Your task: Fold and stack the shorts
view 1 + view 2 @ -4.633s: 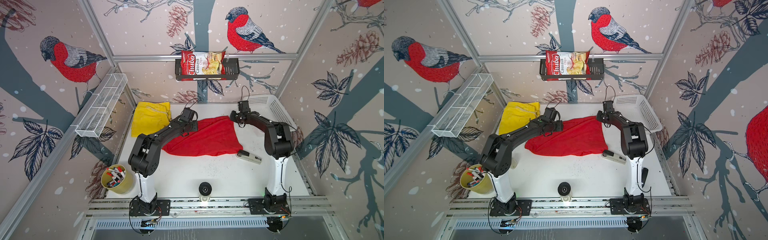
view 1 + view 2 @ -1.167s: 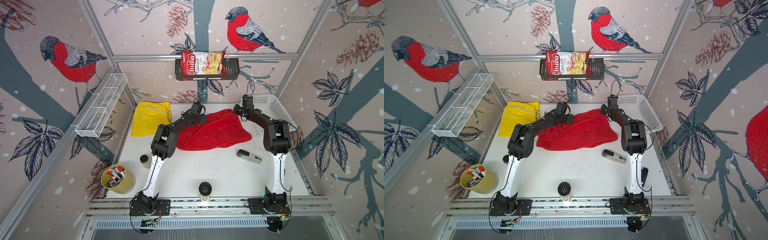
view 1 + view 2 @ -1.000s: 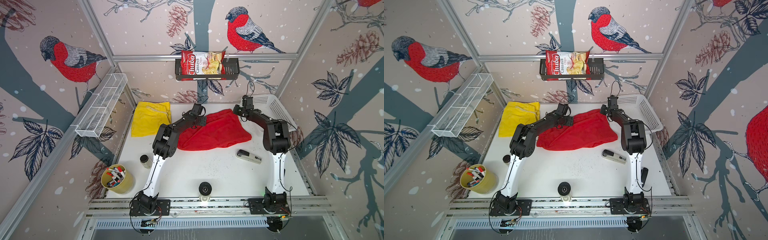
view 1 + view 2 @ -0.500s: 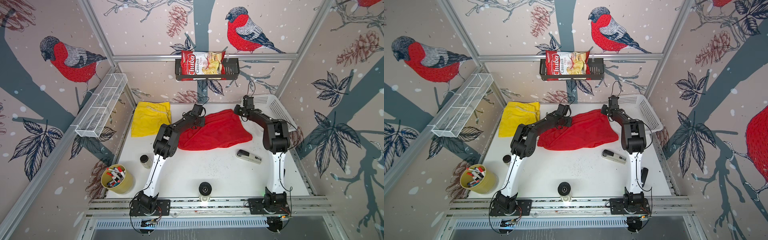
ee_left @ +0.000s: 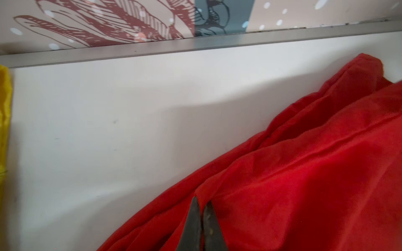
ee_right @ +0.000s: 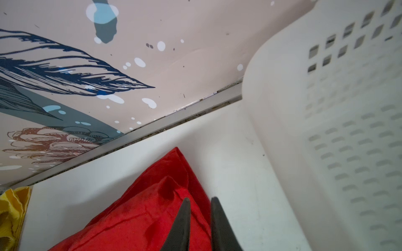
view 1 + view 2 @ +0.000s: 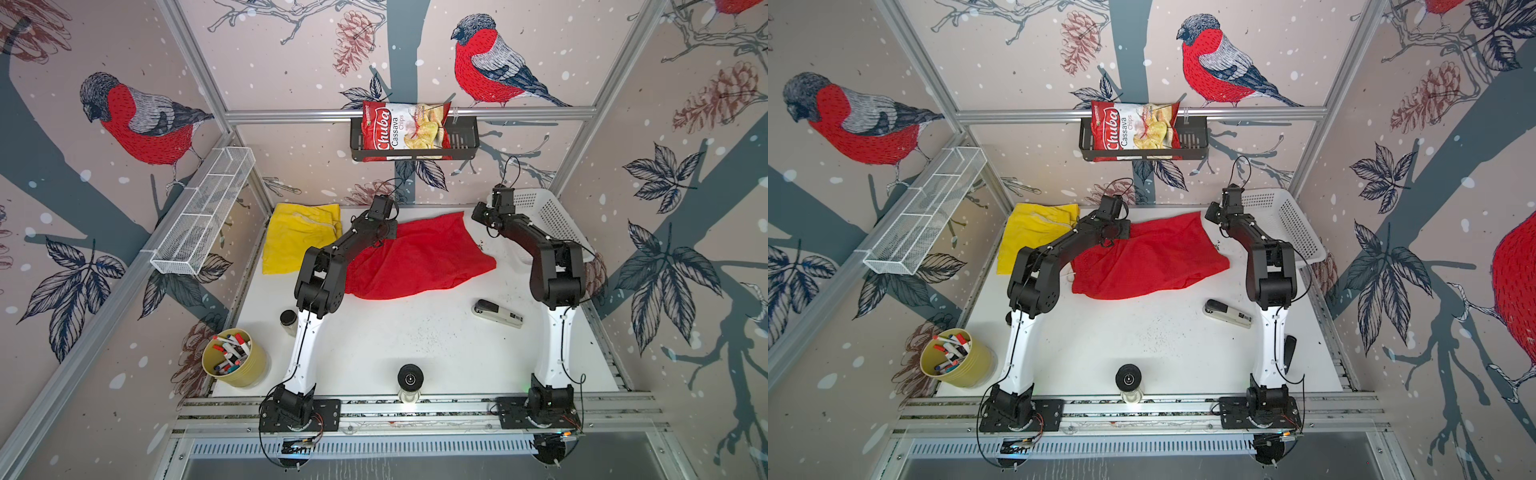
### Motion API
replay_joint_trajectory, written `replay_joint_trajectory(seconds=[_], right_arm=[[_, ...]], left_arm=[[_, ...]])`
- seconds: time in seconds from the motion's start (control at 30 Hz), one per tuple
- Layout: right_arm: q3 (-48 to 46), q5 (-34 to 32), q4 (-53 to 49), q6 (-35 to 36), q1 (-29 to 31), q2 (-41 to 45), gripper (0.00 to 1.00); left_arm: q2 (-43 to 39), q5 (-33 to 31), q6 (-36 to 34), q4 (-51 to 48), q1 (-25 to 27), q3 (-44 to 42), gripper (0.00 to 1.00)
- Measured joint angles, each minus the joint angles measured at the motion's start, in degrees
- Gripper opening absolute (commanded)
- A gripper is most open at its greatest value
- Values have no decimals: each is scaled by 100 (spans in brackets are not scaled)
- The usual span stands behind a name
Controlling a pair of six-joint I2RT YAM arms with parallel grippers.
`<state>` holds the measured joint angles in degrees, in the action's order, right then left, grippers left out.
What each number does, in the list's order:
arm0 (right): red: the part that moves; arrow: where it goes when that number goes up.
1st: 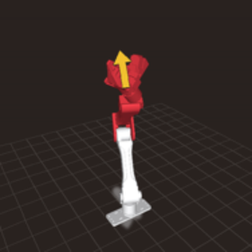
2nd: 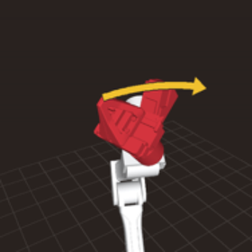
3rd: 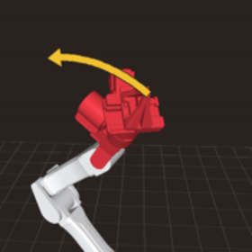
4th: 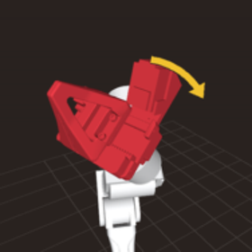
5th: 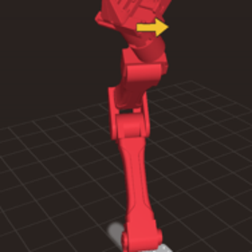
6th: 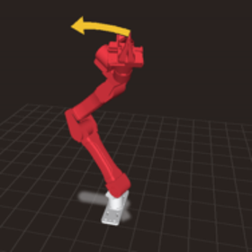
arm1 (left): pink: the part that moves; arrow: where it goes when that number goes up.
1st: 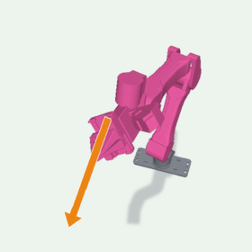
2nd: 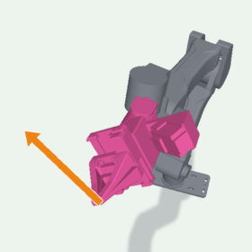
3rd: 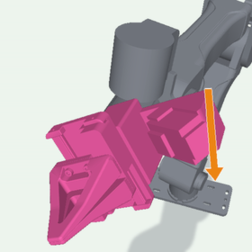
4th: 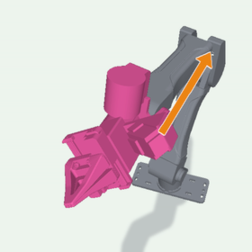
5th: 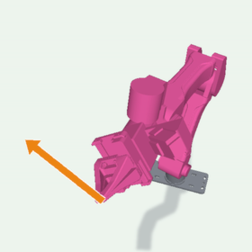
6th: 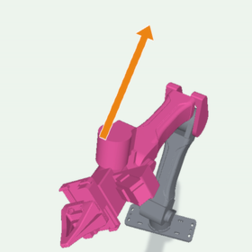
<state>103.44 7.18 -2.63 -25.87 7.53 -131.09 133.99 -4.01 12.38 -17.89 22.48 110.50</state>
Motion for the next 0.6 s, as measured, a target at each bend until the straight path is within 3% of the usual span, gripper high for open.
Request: replay_joint_trajectory(seconds=[0.27, 0.47, 0.53, 0.6], right_arm=[[372, 4, 57, -144, 109, -481, 37], [632, -175, -214, 173, 444, -603, 48], [632, -249, -385, 223, 511, -708, 46], [627, -306, -568, 326, 514, -800, 29]], left_arm=[[562, 254, 81, 4, -85, 439, 0], [916, 254, 136, -144, -164, 785, 0], [940, 254, 142, -179, -168, 796, 0], [957, 251, 142, -179, -173, 804, 0]])
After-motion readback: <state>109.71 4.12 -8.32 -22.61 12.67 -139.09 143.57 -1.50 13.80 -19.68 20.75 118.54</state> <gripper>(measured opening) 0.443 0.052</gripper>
